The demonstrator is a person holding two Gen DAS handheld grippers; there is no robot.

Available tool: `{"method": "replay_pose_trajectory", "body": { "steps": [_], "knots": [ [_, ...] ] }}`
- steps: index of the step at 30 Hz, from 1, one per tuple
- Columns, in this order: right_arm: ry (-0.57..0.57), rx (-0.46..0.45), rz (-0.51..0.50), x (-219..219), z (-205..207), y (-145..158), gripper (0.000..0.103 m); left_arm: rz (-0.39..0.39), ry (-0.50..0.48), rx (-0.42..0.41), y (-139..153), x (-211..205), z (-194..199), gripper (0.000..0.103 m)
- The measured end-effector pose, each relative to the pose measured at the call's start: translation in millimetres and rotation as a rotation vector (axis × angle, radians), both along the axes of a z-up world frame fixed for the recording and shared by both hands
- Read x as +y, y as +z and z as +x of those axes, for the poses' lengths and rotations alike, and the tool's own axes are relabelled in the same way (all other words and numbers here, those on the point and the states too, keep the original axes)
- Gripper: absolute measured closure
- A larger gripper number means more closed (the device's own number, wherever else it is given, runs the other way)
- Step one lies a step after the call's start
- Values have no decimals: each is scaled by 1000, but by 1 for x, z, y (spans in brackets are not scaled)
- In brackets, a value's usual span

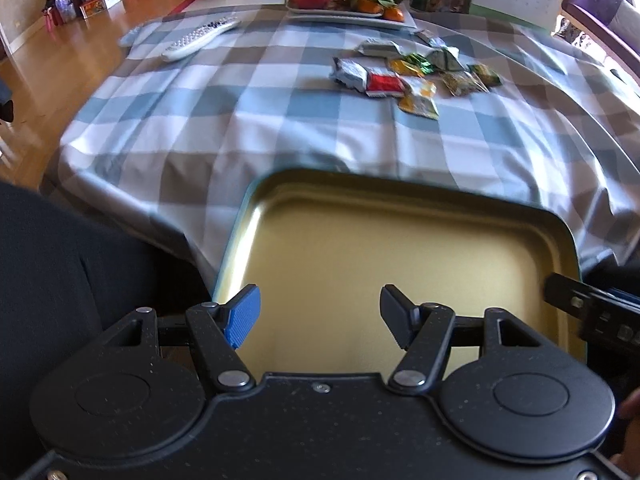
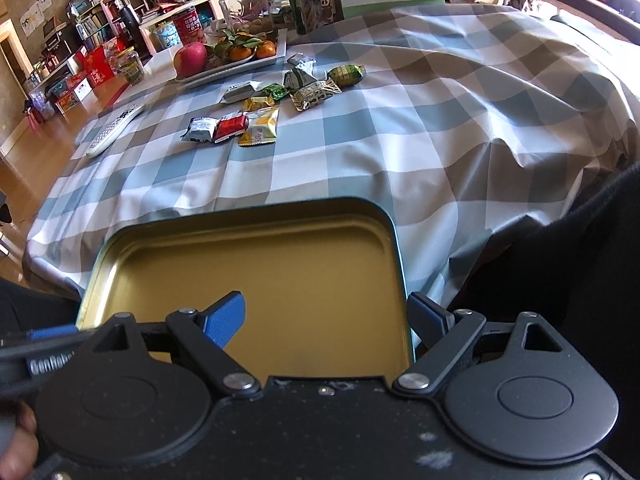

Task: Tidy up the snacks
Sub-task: 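Move both open grippers forward over the table toward the snack packets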

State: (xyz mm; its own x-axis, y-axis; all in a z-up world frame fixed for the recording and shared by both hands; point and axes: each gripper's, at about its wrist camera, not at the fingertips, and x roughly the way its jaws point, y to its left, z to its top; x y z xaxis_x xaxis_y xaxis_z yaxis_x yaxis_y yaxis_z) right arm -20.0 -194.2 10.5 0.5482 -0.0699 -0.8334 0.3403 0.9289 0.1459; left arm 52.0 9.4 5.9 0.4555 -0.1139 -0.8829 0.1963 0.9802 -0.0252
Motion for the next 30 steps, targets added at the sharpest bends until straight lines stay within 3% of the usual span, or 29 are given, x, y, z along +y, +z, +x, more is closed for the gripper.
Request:
{"method": "replay_pose_trajectory", "body": {
  "steps": [6,11,17,24,30],
  "knots": [
    [3,-11,10,-14,37,17,11,-25,21,-38,14,5,47,35],
    [17,-25,-45,-21,76,26,11,22,-7,-107,25,-1,85,35],
    [-19,-33,-90,-41,123,30,11,44,-5,-131,24,-9,130,36],
    [-84,14,-132,-66,171,14,12,67,-1,-167,7,-26,169,36],
    [-112,97,-160,-80,198,-19,12,130,-78,-192,-20,-46,192,36]
  ]
}}
